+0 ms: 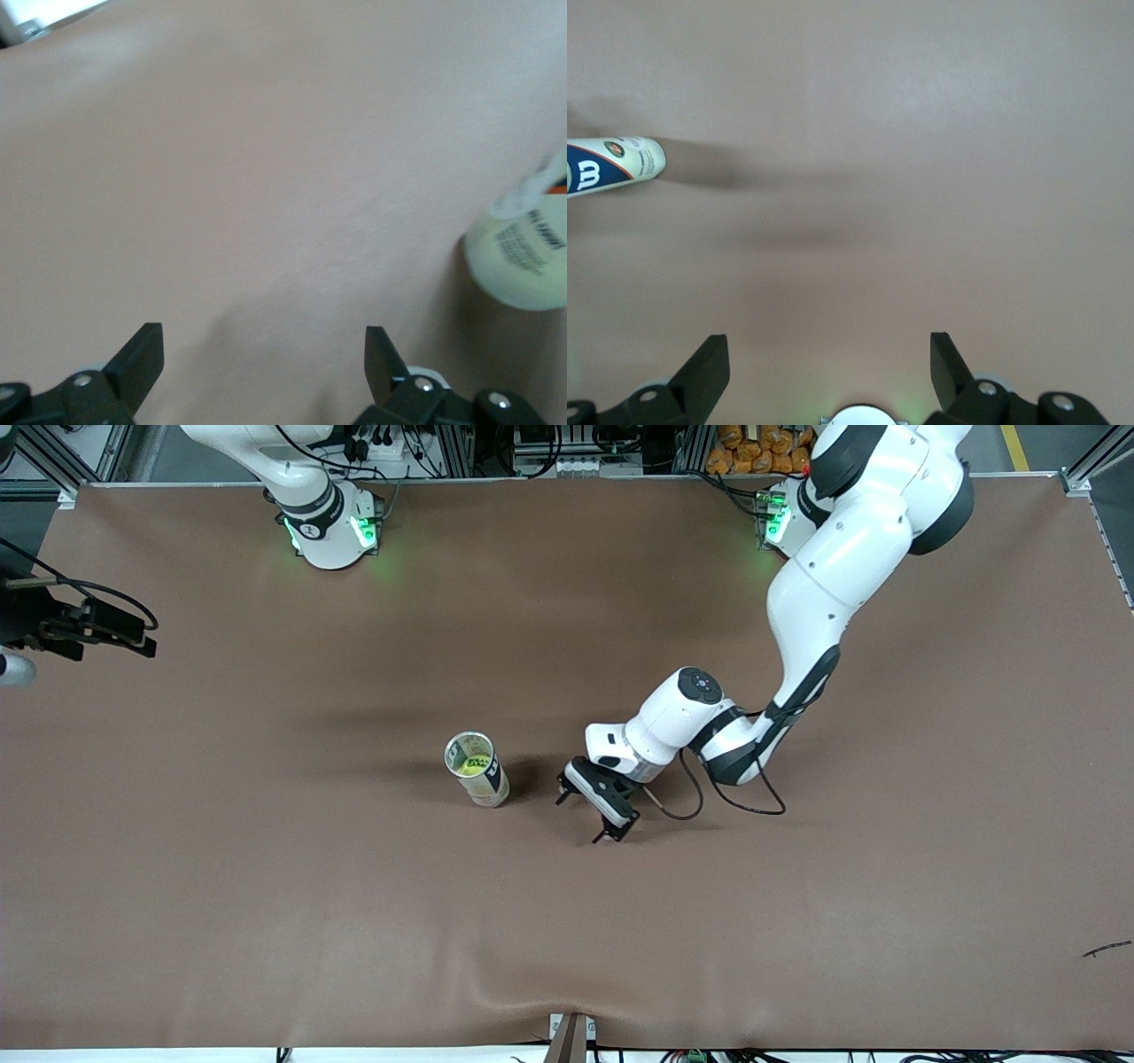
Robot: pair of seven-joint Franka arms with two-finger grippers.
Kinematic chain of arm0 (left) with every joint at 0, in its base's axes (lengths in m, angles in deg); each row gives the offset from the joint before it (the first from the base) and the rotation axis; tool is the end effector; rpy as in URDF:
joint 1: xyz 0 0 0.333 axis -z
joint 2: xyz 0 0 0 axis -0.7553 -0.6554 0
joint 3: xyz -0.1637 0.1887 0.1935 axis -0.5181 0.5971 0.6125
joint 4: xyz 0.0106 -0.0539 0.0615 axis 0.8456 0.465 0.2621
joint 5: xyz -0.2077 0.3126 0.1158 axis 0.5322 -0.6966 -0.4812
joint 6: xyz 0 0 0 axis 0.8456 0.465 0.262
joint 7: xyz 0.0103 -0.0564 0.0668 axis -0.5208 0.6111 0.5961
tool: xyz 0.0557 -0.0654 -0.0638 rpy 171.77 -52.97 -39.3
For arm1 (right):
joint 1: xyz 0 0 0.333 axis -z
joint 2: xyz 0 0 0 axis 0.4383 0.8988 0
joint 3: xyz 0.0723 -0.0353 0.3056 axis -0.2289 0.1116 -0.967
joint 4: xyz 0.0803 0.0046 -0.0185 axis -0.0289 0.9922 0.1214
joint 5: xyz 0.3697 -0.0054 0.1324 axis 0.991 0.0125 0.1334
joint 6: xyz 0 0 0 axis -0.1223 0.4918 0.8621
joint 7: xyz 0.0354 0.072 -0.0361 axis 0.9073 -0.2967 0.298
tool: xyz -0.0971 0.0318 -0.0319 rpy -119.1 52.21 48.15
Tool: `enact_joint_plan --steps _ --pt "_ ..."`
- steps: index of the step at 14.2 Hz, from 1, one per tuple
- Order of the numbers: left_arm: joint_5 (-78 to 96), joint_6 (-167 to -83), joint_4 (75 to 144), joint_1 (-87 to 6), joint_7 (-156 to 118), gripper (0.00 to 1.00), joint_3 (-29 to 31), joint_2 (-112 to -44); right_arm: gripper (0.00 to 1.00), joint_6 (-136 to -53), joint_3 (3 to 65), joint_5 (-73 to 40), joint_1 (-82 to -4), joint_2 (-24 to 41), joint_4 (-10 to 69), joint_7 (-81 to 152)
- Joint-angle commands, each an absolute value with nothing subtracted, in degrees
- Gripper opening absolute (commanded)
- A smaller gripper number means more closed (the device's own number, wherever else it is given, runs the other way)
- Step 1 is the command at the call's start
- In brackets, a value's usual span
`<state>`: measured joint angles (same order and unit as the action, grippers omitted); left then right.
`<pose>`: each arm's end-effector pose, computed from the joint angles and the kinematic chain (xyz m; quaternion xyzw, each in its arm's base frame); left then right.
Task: Insert tennis ball vertically with right arm
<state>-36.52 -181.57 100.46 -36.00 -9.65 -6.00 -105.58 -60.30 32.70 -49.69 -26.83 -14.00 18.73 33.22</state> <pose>0.5826 -0.4337 0.1927 0.8863 -0.3444 0.2687 0.1538 0.5411 -0.0242 0.6214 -0.9973 0.0027 0.0651 0.0354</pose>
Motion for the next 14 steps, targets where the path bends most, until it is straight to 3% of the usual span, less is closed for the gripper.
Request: enact_joint_plan --steps 1,6,14 --pt "-34.72 -170.61 102.39 -37.79 -6.58 1.00 -6.39 -99.88 1.00 -58.36 31.53 -50.85 -24.94 -16.07 18.83 32.56" --pt "-24.37 -144.43 95.90 -39.56 -6.58 1.00 -7.88 -93.91 1.00 -57.30 31.45 -51.30 -26.52 -16.08 18.13 27.28" --pt "-13.55 -121.03 95.00 -51.40 -7.72 1.00 -7.97 -77.57 1.00 -57.91 31.45 -54.11 -26.52 -15.37 16.63 26.93"
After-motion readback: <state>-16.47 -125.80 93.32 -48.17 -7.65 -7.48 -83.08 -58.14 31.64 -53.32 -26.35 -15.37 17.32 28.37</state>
